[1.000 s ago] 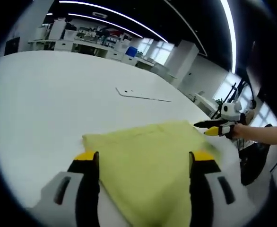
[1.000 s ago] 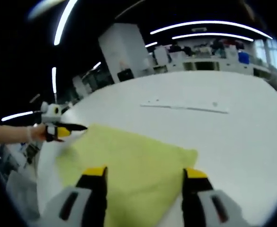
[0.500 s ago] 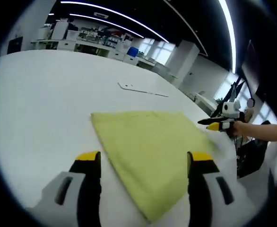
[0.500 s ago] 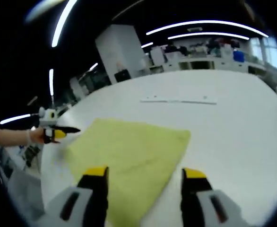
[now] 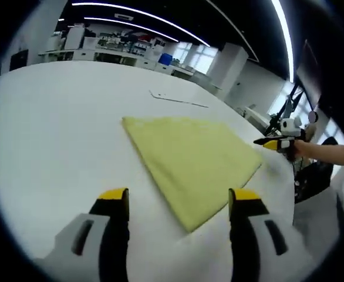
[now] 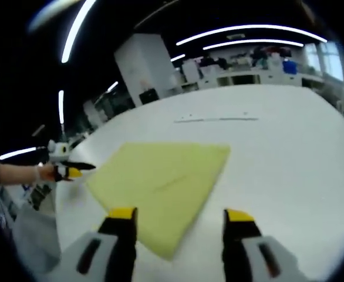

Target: Fold the garment on the visible template until the final outline fits inside the template.

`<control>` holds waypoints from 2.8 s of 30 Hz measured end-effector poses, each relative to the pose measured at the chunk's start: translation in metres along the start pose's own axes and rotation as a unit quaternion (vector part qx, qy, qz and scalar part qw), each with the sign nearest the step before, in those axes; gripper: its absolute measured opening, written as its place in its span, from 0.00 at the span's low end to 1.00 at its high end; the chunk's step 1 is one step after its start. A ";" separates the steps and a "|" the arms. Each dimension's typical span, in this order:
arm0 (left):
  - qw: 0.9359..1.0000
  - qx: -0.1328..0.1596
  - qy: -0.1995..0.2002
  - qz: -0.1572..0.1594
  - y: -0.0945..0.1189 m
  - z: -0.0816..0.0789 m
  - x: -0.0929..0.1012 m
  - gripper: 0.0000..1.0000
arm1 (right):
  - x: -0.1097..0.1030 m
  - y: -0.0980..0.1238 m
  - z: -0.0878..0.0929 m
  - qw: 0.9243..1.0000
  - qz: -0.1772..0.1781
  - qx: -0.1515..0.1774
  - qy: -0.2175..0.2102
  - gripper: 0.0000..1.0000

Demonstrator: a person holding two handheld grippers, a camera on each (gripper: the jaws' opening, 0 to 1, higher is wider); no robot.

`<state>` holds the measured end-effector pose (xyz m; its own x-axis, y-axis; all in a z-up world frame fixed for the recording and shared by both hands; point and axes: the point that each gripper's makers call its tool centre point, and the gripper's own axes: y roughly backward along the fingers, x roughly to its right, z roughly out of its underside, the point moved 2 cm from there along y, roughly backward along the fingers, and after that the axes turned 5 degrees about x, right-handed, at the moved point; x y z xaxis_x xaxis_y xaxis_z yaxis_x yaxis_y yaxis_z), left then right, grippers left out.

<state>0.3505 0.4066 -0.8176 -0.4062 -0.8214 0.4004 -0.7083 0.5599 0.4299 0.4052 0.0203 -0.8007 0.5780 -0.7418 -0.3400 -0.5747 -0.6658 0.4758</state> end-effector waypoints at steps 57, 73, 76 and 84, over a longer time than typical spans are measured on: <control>0.998 -0.039 0.023 0.035 0.046 0.055 0.042 0.00 | -0.045 0.063 0.082 0.998 -0.034 -0.035 -0.044 0.00; 0.998 -0.027 0.045 0.027 0.062 0.071 0.047 0.00 | -0.055 0.070 0.095 0.997 -0.031 -0.051 -0.046 0.00; 0.998 -0.025 0.048 0.026 0.062 0.071 0.047 0.00 | -0.056 0.071 0.095 0.997 -0.030 -0.051 -0.047 0.00; 0.999 -0.021 0.036 0.024 0.065 0.073 0.047 0.01 | -0.055 0.072 0.094 0.997 -0.032 -0.041 -0.056 0.00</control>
<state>0.2436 0.3961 -0.8298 -0.3952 -0.7846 0.4778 -0.6632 0.6036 0.4425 0.2773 0.0059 -0.8243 0.5411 -0.7055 -0.4577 -0.4870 -0.7066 0.5134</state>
